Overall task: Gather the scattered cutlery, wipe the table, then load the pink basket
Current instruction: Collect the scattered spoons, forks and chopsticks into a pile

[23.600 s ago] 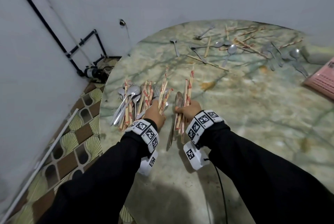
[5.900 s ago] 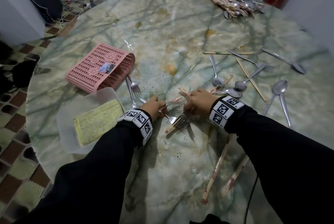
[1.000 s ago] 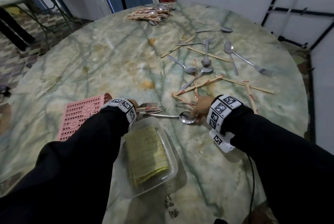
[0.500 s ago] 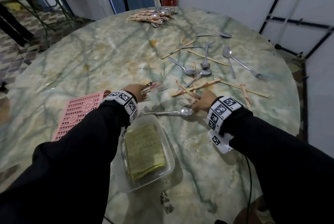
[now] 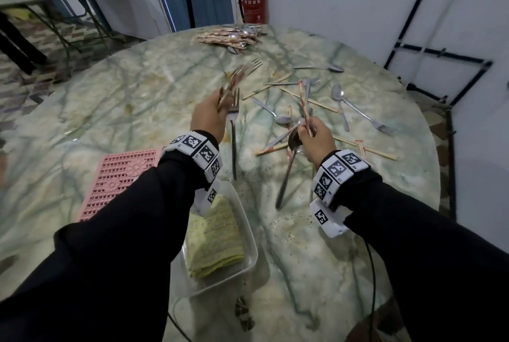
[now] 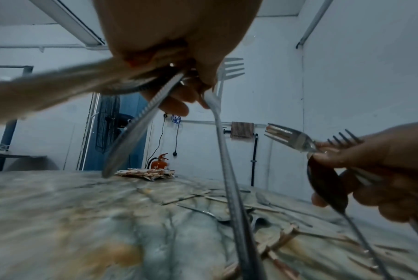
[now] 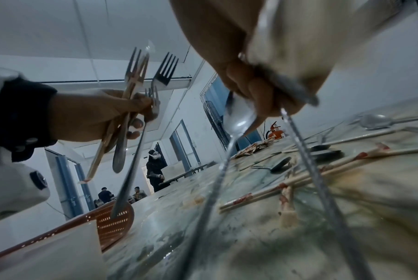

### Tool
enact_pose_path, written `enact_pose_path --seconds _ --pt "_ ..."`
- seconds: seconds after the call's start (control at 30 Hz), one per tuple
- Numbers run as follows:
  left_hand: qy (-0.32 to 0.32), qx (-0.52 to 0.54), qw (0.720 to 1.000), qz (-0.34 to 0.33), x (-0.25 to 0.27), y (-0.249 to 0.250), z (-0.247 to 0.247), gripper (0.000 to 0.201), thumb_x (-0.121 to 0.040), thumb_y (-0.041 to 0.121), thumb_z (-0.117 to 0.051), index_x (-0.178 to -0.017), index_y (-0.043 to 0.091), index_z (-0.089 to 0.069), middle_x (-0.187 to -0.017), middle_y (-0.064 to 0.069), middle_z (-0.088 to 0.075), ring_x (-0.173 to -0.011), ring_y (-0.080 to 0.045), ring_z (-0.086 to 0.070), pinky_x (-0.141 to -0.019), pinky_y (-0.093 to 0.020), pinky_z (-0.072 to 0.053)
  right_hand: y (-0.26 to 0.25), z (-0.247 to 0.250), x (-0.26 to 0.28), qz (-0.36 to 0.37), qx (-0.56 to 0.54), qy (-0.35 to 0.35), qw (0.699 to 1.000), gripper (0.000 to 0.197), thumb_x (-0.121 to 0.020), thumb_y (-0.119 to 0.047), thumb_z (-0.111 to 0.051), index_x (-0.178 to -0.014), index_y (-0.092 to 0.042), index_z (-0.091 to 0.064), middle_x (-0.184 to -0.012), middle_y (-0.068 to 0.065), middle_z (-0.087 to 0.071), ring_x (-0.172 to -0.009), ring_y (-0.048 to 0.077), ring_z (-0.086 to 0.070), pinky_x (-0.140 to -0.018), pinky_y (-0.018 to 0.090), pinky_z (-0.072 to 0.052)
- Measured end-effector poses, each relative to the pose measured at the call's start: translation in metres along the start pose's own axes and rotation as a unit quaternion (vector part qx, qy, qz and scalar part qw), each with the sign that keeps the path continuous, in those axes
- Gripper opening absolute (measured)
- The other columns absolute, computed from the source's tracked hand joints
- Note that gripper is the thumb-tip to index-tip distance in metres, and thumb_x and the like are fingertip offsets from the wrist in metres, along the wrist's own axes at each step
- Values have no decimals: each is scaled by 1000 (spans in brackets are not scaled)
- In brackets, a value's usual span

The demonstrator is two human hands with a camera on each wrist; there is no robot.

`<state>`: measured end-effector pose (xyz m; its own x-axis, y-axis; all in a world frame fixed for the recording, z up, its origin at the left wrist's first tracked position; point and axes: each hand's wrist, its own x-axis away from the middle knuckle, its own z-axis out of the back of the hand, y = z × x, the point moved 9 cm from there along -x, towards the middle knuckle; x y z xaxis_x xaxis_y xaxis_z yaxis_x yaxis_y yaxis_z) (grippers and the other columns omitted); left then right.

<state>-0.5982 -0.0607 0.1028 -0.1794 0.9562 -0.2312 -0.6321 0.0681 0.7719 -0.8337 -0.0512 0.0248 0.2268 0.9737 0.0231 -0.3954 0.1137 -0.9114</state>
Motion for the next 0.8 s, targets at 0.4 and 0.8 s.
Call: enact_pose_path --seconds 0.4,0.8 --pt "38 272 953 123 25 3 -20 13 -100 29 -39 -94 20 -48 -82 -11 -56 -47 -15 -58 -46 -29 -51 45 -22 6 -196 -103 -112 969 37 -86 -25 -67 -65 -11 -39 -54 6 -41 -23 8 -35 -32 12 -26" --pt "-30 226 943 242 56 -26 -62 6 -98 18 -41 -98 12 -43 -68 -3 -37 -45 -14 -33 -40 -23 -32 29 -40 16 -232 -304 -183 906 18 -98 -30 -45 -82 -21 -43 -59 20 -63 -25 7 -40 -32 11 -28"
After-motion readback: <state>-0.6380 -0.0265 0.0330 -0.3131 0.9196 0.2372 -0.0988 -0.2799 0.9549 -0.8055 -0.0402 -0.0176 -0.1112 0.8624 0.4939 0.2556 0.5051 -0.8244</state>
